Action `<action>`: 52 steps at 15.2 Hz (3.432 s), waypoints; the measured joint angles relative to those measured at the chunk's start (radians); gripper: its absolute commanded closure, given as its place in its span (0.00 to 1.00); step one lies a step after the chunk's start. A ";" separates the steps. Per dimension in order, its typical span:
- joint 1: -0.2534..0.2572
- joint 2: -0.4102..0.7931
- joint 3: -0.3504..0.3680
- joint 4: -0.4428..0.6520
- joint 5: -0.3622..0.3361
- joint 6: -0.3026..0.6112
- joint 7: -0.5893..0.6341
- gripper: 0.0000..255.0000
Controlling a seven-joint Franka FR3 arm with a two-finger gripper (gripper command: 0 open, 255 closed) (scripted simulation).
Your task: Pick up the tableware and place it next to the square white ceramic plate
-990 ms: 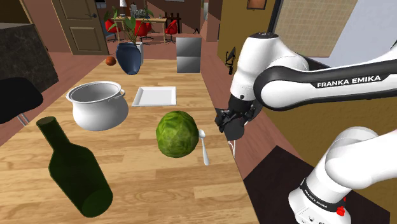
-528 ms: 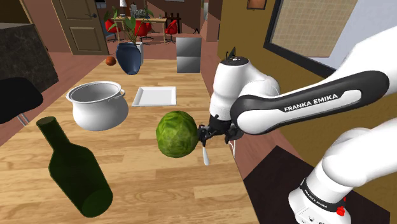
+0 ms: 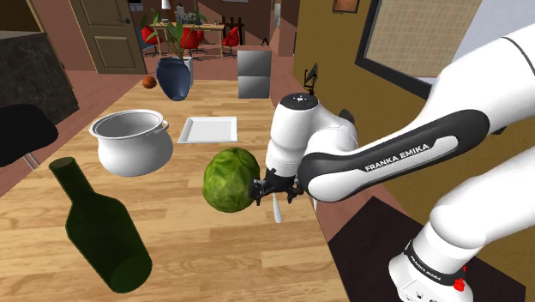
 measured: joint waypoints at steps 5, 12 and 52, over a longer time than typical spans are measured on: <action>-0.055 0.005 0.062 -0.010 -0.018 0.066 0.020 0.00; -0.073 0.078 0.072 -0.029 -0.013 0.255 0.008 1.00; -0.246 0.277 0.157 0.162 -0.354 -0.157 0.192 1.00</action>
